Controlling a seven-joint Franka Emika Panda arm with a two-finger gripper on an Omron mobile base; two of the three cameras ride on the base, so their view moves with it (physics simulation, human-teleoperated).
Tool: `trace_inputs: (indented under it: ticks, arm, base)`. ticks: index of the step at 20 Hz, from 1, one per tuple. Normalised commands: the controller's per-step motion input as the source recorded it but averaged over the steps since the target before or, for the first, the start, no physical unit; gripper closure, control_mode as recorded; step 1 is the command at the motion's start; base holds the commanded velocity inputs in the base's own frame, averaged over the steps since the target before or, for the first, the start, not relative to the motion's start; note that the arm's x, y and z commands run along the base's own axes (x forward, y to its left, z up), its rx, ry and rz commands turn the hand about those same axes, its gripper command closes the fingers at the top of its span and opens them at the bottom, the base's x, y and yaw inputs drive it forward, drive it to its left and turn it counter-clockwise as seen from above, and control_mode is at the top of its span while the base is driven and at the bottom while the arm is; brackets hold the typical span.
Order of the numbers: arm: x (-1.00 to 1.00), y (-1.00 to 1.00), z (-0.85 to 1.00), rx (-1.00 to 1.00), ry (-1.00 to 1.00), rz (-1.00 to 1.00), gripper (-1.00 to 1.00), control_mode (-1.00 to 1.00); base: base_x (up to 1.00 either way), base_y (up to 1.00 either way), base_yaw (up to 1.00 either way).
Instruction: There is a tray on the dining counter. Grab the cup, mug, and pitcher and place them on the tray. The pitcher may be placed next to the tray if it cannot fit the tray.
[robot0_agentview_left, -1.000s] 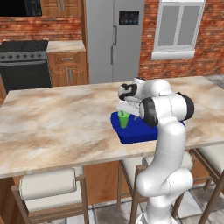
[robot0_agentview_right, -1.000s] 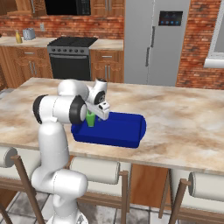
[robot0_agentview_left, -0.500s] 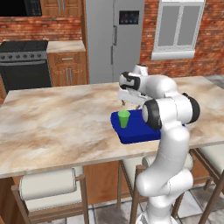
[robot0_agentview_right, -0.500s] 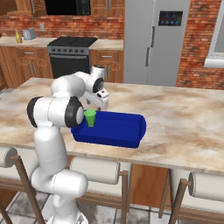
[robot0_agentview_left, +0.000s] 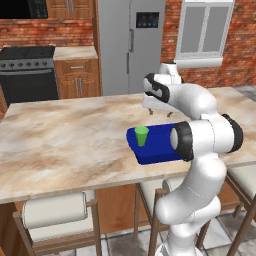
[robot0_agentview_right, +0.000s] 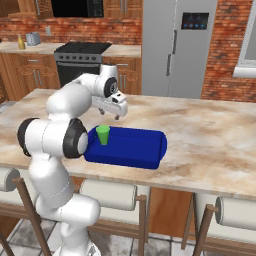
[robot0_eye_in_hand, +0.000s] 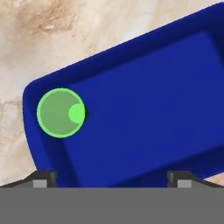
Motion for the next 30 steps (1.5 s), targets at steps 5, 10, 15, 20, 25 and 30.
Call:
trace_inputs:
  ticks: [5,10,15,20,25,30]
  arm:
    - [-0.97,-0.36,0.23,-0.18,-0.11,0.19,-1.0,-1.0]
    - [-1.0,-0.28,0.18,-0.18,-0.12,0.21,-1.0,-1.0]
    - [-1.0,-0.09,0.29,-0.16,-0.09,0.17,-1.0,-1.0]
    - [-0.73,-0.01,0.43,-0.07,-0.04,0.13,-1.0,-1.0]
    - [-0.52,-0.05,0.4,0.12,0.0,0.05,-1.0,-1.0]
    - [-0.56,0.0,0.3,0.13,0.0,0.0,-1.0,-1.0]
  base:
    - [0.0,0.0,0.0]
    - [0.0,0.0,0.0]
    - [0.0,0.0,0.0]
    - [0.0,0.0,0.0]
    - [0.0,0.0,0.0]
    - [0.0,0.0,0.0]
